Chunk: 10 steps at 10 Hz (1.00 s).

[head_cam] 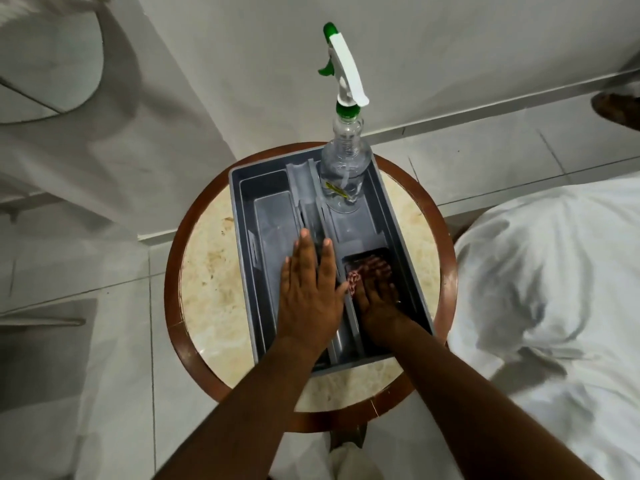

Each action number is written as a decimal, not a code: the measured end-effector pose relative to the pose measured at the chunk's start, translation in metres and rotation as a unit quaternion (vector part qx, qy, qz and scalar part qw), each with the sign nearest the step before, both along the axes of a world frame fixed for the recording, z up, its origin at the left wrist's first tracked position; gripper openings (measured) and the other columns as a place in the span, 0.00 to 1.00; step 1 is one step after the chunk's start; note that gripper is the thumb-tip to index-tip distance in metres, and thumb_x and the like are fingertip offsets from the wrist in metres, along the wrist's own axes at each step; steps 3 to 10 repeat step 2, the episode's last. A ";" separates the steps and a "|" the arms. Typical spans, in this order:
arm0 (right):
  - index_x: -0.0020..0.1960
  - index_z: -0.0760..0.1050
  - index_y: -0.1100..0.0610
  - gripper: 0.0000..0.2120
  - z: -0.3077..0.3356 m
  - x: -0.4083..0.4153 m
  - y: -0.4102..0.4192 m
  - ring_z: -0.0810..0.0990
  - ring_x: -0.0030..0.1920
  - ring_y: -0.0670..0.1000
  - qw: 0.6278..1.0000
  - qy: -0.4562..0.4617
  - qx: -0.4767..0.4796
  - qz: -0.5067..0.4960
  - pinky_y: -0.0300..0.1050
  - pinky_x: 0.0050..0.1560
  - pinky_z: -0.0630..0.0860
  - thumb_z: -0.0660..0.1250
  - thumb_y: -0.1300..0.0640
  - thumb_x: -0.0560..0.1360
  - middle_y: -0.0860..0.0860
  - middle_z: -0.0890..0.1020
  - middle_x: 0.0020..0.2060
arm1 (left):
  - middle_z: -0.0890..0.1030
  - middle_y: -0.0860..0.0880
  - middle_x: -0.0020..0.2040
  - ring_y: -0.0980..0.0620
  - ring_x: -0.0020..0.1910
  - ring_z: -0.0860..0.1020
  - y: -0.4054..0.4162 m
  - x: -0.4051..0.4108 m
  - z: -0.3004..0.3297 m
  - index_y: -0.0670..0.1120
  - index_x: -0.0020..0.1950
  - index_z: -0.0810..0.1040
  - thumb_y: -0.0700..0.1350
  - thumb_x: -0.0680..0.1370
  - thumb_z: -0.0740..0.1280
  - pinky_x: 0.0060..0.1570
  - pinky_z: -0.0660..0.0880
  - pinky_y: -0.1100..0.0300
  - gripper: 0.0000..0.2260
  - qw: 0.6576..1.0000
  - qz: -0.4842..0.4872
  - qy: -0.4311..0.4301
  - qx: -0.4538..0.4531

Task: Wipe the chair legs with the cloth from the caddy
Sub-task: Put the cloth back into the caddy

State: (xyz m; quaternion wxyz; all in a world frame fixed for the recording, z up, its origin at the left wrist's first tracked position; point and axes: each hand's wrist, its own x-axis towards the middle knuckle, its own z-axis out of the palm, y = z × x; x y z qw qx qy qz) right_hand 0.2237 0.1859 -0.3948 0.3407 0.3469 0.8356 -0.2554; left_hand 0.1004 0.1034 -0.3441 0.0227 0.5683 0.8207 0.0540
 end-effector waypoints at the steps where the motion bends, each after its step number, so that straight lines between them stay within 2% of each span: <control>1: 0.81 0.35 0.58 0.40 0.033 0.007 0.009 0.41 0.81 0.64 0.989 0.082 -0.077 -0.098 0.57 0.81 0.46 0.61 0.61 0.81 0.60 0.37 0.81 | 0.47 0.36 0.80 0.36 0.79 0.50 -0.001 -0.002 0.017 0.43 0.80 0.46 0.58 0.80 0.56 0.76 0.53 0.42 0.34 0.999 -0.019 -0.016 -0.036; 2: 0.74 0.68 0.54 0.21 0.104 0.029 0.019 0.76 0.70 0.53 0.922 0.317 -0.010 -0.220 0.35 0.62 0.72 0.62 0.56 0.81 0.53 0.75 0.70 | 0.46 0.40 0.81 0.40 0.80 0.46 -0.012 -0.014 0.048 0.46 0.80 0.44 0.62 0.80 0.53 0.77 0.45 0.45 0.35 0.997 -0.017 -0.043 -0.067; 10: 0.74 0.68 0.54 0.21 0.104 0.029 0.019 0.76 0.70 0.53 0.922 0.317 -0.010 -0.220 0.35 0.62 0.72 0.62 0.56 0.81 0.53 0.75 0.70 | 0.46 0.40 0.81 0.40 0.80 0.46 -0.012 -0.014 0.048 0.46 0.80 0.44 0.62 0.80 0.53 0.77 0.45 0.45 0.35 0.997 -0.017 -0.043 -0.067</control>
